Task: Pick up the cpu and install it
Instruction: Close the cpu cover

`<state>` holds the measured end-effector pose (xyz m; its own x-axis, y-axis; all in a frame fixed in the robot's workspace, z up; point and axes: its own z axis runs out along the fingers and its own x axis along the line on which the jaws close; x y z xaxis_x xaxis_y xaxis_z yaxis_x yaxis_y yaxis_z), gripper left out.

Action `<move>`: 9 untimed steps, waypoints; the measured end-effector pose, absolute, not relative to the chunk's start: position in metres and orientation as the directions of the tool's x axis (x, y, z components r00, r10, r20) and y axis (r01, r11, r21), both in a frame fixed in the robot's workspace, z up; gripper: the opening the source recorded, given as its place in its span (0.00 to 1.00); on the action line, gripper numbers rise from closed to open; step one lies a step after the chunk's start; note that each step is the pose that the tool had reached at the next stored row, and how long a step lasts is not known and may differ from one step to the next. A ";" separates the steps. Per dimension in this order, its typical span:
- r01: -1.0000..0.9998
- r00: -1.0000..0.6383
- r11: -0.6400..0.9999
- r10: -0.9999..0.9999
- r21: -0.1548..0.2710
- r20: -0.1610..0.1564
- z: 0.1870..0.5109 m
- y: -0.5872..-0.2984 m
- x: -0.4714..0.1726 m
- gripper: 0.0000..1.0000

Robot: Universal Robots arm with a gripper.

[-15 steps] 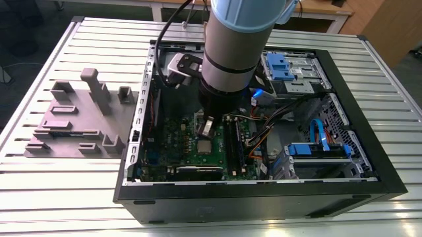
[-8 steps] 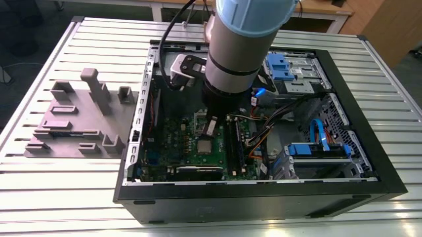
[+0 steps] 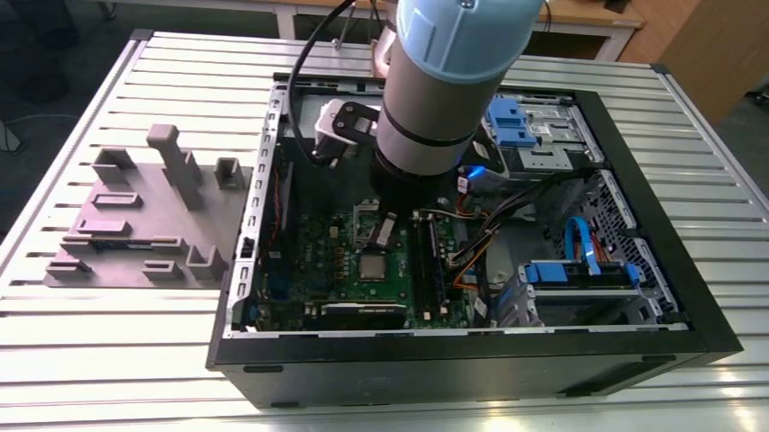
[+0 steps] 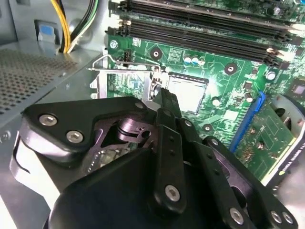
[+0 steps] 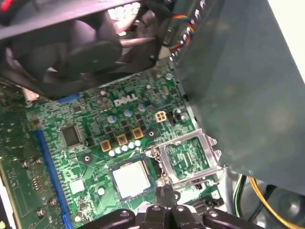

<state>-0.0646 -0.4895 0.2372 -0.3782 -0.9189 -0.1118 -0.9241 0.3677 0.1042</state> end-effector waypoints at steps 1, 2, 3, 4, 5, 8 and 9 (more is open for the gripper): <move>-0.919 -0.391 0.381 -0.914 0.104 -0.112 0.237 -0.490 -0.065 0.11; -0.914 -0.402 0.392 -0.909 0.104 -0.112 0.237 -0.490 -0.065 0.11; -0.909 -0.413 0.403 -0.904 0.104 -0.112 0.236 -0.490 -0.065 0.11; -0.906 -0.421 0.411 -0.900 0.104 -0.112 0.236 -0.490 -0.065 0.11; -0.902 -0.428 0.418 -0.897 0.104 -0.112 0.236 -0.490 -0.064 0.11; -0.899 -0.435 0.424 -0.894 0.104 -0.112 0.236 -0.490 -0.064 0.11; -0.899 -0.436 0.426 -0.893 0.104 -0.112 0.236 -0.490 -0.064 0.11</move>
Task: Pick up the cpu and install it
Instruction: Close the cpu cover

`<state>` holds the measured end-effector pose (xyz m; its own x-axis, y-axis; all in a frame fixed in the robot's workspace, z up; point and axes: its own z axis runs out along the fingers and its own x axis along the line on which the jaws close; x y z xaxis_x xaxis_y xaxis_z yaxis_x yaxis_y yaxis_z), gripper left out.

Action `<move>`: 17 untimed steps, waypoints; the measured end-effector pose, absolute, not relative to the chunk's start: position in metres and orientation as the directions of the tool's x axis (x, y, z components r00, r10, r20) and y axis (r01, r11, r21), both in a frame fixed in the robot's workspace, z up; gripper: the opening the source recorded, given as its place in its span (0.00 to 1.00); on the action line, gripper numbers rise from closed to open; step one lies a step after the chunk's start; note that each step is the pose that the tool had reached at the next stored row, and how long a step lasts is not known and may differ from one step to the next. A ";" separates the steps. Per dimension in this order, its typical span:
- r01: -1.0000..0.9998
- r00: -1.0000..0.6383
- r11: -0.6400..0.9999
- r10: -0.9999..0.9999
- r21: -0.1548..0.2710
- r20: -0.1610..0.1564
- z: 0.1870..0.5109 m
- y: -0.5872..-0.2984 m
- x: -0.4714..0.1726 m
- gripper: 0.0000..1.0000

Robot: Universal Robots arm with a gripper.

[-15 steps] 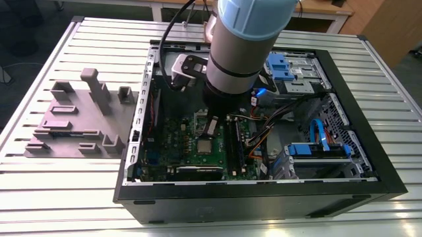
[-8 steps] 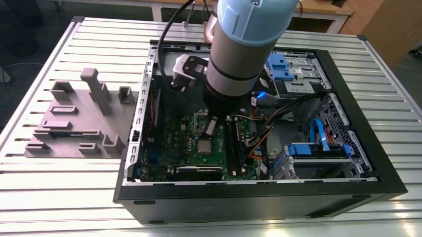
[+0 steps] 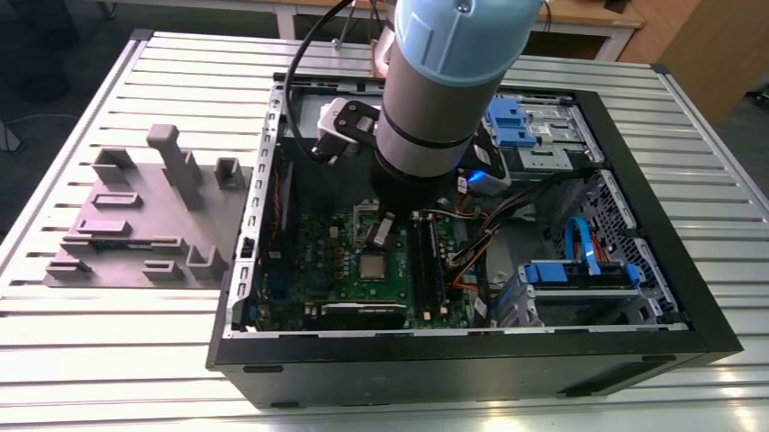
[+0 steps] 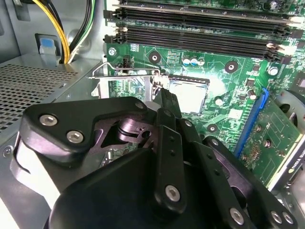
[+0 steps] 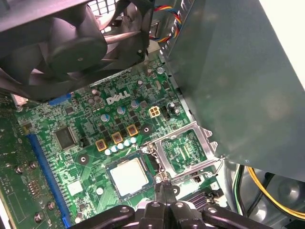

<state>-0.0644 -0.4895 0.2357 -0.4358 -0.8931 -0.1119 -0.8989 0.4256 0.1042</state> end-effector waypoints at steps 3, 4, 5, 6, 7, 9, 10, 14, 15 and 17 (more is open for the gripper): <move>-0.899 -0.436 0.426 -0.893 0.104 -0.112 0.235 -0.490 -0.064 0.11; -0.899 -0.436 0.426 -0.893 0.104 -0.112 0.235 -0.490 -0.064 0.11; -0.899 -0.436 0.426 -0.893 0.104 -0.112 0.235 -0.490 -0.063 0.11; -0.899 -0.436 0.426 -0.893 0.104 -0.112 0.235 -0.490 -0.063 0.11; -0.899 -0.436 0.426 -0.893 0.104 -0.112 0.235 -0.490 -0.062 0.11; -0.899 -0.436 0.426 -0.893 0.104 -0.112 0.235 -0.489 -0.061 0.11; -0.899 -0.436 0.426 -0.893 0.104 -0.112 0.235 -0.489 -0.060 0.11; -0.899 -0.436 0.426 -0.893 0.104 -0.112 0.234 -0.489 -0.059 0.11; -0.899 -0.436 0.426 -0.893 0.104 -0.112 0.234 -0.489 -0.059 0.11; -0.899 -0.436 0.426 -0.893 0.105 -0.113 0.234 -0.489 -0.059 0.11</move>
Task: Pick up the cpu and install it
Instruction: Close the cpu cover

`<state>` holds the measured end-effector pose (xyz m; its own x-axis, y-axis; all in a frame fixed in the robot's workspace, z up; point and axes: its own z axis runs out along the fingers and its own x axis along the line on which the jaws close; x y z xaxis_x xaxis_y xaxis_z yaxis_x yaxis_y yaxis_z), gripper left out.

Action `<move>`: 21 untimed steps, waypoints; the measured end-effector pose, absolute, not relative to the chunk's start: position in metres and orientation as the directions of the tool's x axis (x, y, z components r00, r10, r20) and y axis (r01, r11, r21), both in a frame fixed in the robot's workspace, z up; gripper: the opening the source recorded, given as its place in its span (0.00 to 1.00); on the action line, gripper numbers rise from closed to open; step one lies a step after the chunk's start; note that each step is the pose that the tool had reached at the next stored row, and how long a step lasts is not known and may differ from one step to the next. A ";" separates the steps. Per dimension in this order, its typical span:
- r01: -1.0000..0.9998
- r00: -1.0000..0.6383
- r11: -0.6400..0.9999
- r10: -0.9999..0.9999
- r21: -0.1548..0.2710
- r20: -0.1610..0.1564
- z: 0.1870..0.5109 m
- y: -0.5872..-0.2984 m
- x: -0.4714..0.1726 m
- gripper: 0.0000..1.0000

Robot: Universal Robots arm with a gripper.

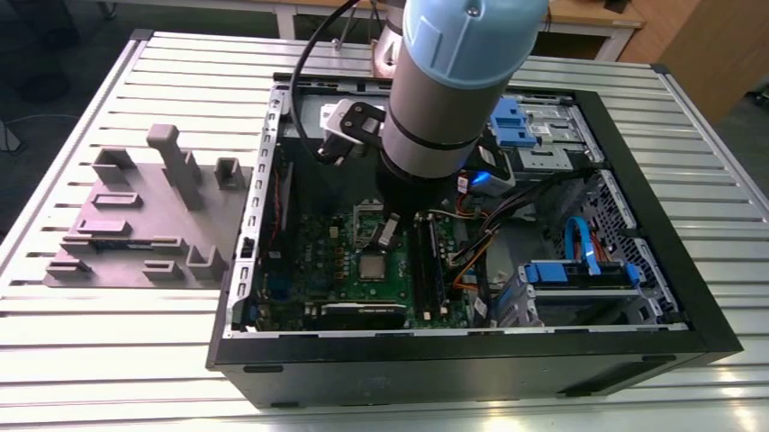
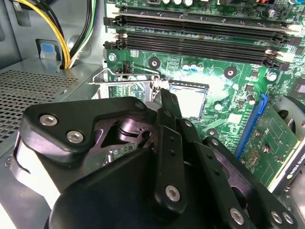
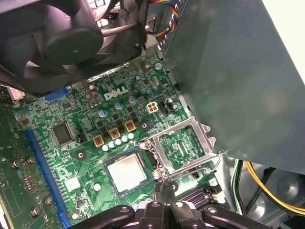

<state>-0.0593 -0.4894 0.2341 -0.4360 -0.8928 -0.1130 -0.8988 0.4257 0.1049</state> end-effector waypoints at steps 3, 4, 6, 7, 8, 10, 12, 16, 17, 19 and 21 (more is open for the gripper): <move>-0.899 -0.436 0.423 -0.889 0.117 -0.138 0.233 -0.489 -0.059 0.11; -0.898 -0.437 0.423 -0.888 0.120 -0.144 0.232 -0.489 -0.059 0.11; -0.897 -0.440 0.424 -0.885 0.123 -0.151 0.231 -0.489 -0.059 0.11; -0.897 -0.440 0.424 -0.885 0.124 -0.153 0.230 -0.489 -0.058 0.11; -0.897 -0.440 0.424 -0.885 0.125 -0.156 0.229 -0.489 -0.058 0.11; -0.897 -0.440 0.423 -0.884 0.128 -0.161 0.228 -0.489 -0.058 0.11; -0.897 -0.440 0.423 -0.883 0.129 -0.163 0.227 -0.488 -0.056 0.11; -0.897 -0.440 0.423 -0.883 0.130 -0.166 0.225 -0.486 -0.055 0.11; -0.897 -0.440 0.422 -0.882 0.131 -0.167 0.225 -0.486 -0.055 0.11; -0.897 -0.440 0.422 -0.882 0.133 -0.171 0.225 -0.486 -0.055 0.11; -0.897 -0.440 0.420 -0.880 0.137 -0.179 0.224 -0.486 -0.055 0.11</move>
<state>-0.0549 -0.4859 0.2241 -0.4397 -0.8800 -0.1795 -0.8970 0.4204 0.1365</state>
